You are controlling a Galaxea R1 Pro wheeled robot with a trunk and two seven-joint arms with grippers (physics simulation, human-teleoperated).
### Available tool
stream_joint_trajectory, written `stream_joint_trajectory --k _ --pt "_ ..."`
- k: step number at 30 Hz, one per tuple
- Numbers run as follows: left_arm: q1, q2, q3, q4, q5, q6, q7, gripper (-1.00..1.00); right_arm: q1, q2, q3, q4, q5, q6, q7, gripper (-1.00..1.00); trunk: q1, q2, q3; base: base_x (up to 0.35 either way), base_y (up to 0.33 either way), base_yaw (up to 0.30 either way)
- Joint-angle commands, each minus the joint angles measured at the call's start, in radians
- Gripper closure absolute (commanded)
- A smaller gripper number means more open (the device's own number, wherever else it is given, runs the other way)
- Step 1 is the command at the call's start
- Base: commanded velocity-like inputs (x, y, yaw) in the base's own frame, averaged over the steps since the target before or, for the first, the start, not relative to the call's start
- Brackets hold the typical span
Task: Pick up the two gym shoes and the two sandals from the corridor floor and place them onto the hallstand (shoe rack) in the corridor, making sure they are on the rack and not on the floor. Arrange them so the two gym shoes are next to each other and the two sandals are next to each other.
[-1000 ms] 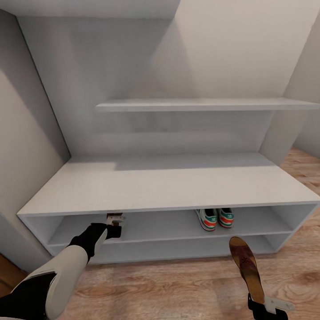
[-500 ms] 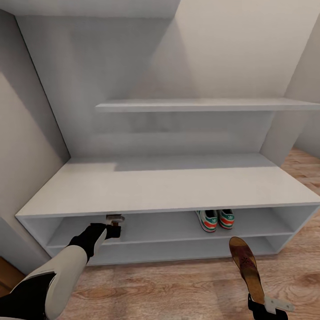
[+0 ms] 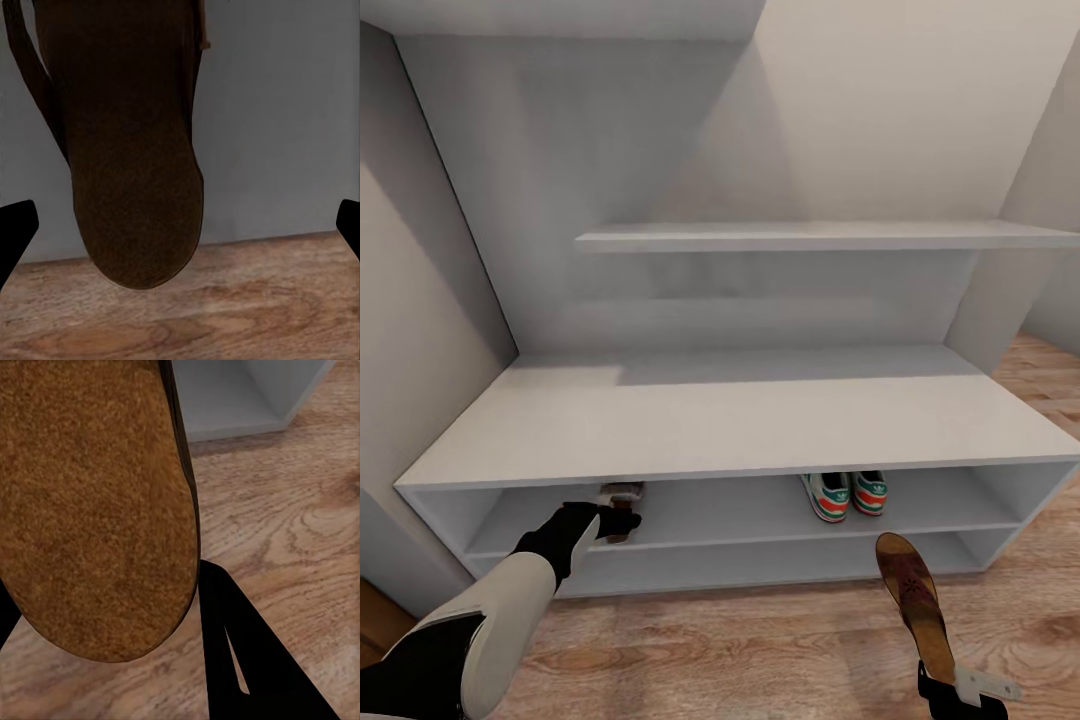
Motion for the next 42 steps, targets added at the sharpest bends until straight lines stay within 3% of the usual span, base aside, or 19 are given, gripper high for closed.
stream_joint_trajectory --k 1,29,35,42 --pt "0.000 -0.001 0.008 -0.002 -0.011 0.005 -0.007 -1.00 -0.001 0.000 -0.003 0.001 0.007 -0.003 -0.004 1.00 0.000 0.000 -0.001 0.000 0.000 0.000" --pt "0.006 0.000 0.013 -0.042 -0.008 -0.014 -0.007 -1.00 -0.001 0.000 -0.003 0.001 0.007 -0.002 -0.004 1.00 0.000 0.000 -0.001 -0.298 0.000 0.000" --pt "0.035 0.003 0.016 -0.041 -0.006 -0.087 -0.007 -1.00 -0.001 0.000 -0.003 0.002 0.007 -0.003 -0.004 1.00 0.000 0.000 -0.001 -0.336 0.000 0.000" --pt "0.191 0.003 0.018 -0.040 -0.004 -0.278 -0.007 -1.00 -0.001 0.002 -0.003 0.002 0.008 -0.003 -0.004 1.00 0.000 0.000 -0.001 -0.252 0.000 0.000"
